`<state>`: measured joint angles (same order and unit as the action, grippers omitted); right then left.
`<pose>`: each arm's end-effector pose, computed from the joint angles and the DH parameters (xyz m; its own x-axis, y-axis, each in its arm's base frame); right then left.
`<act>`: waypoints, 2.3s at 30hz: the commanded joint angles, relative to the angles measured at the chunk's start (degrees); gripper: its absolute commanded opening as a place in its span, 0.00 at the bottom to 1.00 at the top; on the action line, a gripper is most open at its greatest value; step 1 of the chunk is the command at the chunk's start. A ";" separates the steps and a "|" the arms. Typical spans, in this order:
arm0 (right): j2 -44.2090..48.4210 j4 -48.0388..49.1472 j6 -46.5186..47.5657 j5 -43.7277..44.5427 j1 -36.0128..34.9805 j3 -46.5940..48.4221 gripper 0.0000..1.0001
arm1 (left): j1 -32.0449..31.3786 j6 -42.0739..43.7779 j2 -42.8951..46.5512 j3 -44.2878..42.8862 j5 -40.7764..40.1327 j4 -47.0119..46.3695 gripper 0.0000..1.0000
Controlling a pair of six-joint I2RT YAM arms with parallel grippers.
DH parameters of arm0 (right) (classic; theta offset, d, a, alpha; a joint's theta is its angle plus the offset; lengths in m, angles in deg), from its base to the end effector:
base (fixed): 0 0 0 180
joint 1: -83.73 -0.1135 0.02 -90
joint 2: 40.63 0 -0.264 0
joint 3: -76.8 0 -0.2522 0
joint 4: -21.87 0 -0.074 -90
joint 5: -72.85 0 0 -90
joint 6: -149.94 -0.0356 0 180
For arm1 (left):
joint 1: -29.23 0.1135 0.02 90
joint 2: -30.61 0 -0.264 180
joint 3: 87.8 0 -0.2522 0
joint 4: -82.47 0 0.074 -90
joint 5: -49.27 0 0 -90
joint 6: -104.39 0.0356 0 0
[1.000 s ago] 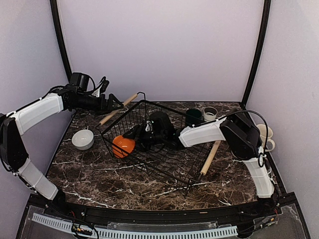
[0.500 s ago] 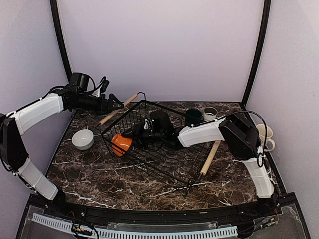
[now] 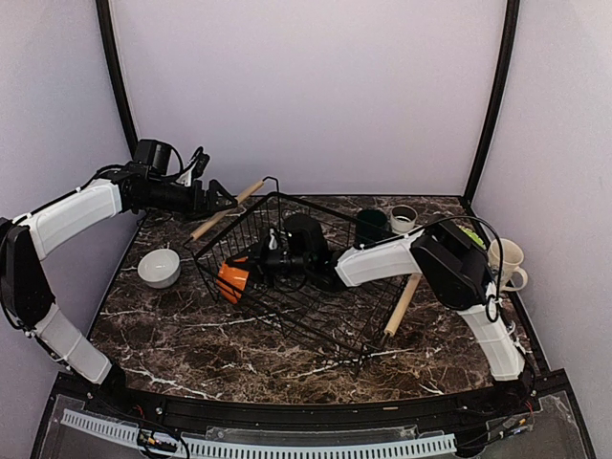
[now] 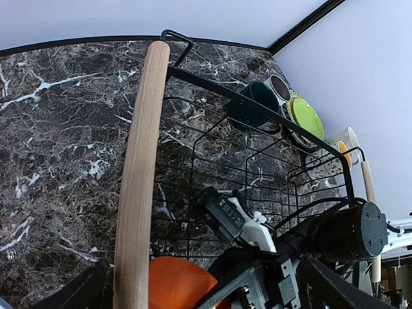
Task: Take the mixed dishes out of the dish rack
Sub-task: Grab the bowl from the dish rack, then pass from the right arm to the left
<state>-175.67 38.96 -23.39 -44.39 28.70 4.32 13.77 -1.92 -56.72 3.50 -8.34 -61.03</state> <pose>0.2929 0.4472 0.1644 -0.9920 0.1225 -0.0319 -0.0115 0.1637 0.9864 0.3274 -0.1103 0.3234 -0.7141 -0.0485 -0.6984 0.4655 0.7121 -0.5255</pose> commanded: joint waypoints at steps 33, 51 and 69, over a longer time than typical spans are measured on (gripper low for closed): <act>34.15 -36.21 88.14 20.83 -3.00 -13.92 0.00 | -0.96 2.96 9.52 4.67 -5.27 -5.72 0.98; 48.20 -42.62 140.58 36.25 -8.94 -29.00 0.00 | -15.44 -2.82 7.99 -5.60 -7.14 9.30 0.94; 48.34 -37.90 149.44 47.06 -11.95 -29.86 0.00 | -38.95 4.67 -11.06 -29.03 -40.32 29.65 0.76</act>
<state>-128.57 -3.42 124.30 -0.77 18.06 -25.15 -22.95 0.39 -65.39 -22.20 -38.51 -38.78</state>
